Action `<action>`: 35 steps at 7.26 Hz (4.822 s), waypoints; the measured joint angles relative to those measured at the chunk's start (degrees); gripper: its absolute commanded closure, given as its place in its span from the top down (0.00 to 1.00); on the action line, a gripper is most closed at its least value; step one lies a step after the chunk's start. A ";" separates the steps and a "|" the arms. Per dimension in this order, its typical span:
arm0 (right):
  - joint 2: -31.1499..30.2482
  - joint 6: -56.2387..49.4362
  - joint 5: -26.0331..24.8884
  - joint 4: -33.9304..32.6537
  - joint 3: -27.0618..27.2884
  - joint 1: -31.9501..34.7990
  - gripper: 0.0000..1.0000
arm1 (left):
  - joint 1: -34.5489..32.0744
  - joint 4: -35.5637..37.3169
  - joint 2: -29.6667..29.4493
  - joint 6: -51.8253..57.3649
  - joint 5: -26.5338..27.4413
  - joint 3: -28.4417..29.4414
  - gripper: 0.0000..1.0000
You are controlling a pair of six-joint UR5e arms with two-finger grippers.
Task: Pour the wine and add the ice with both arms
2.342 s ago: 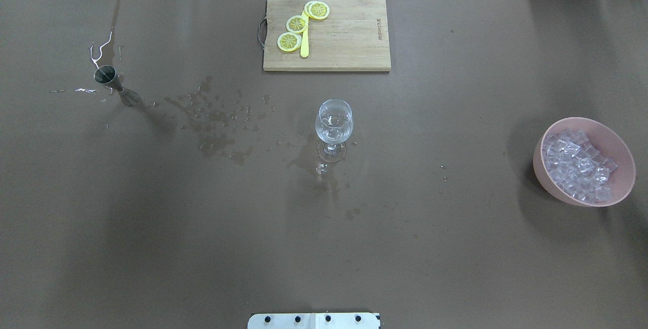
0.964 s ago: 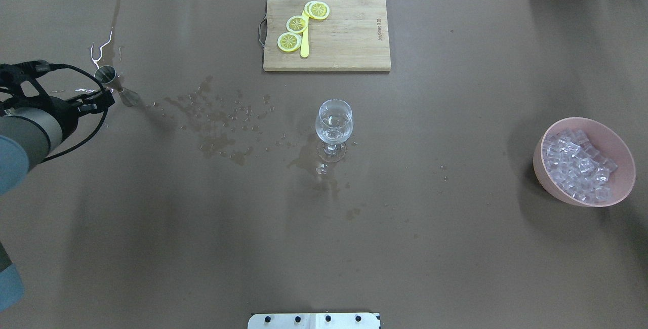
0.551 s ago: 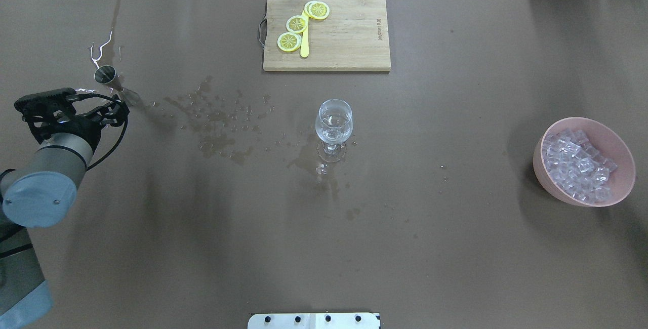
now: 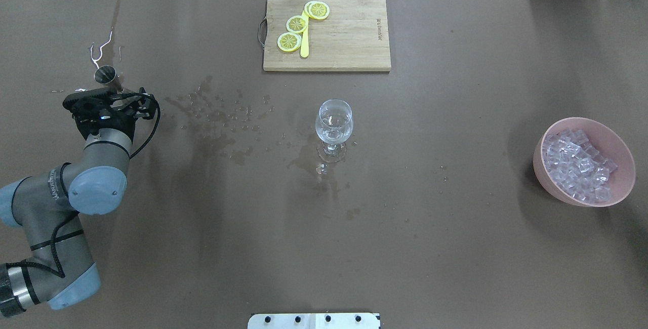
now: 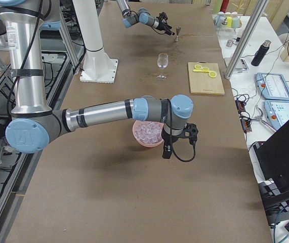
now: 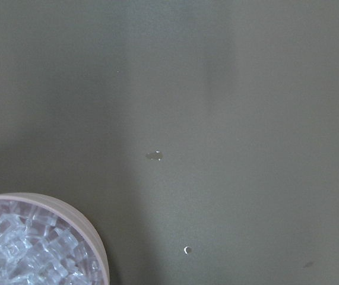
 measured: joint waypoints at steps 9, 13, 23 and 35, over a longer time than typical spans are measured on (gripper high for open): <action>-0.04 0.32 0.18 -0.01 -0.28 -0.37 1.00 | -2.27 -0.04 -4.38 -0.09 1.51 8.74 0.97; -0.20 0.32 0.18 -0.08 -0.27 -0.34 1.00 | -4.92 -0.72 -6.36 -0.19 1.34 12.75 0.97; -0.43 2.50 0.26 0.00 -0.27 -0.34 1.00 | -4.72 -4.78 -2.98 2.19 1.37 5.55 0.00; 0.18 2.56 2.44 -0.01 0.50 -0.11 1.00 | 7.56 9.86 -25.11 20.48 -9.50 -13.78 0.00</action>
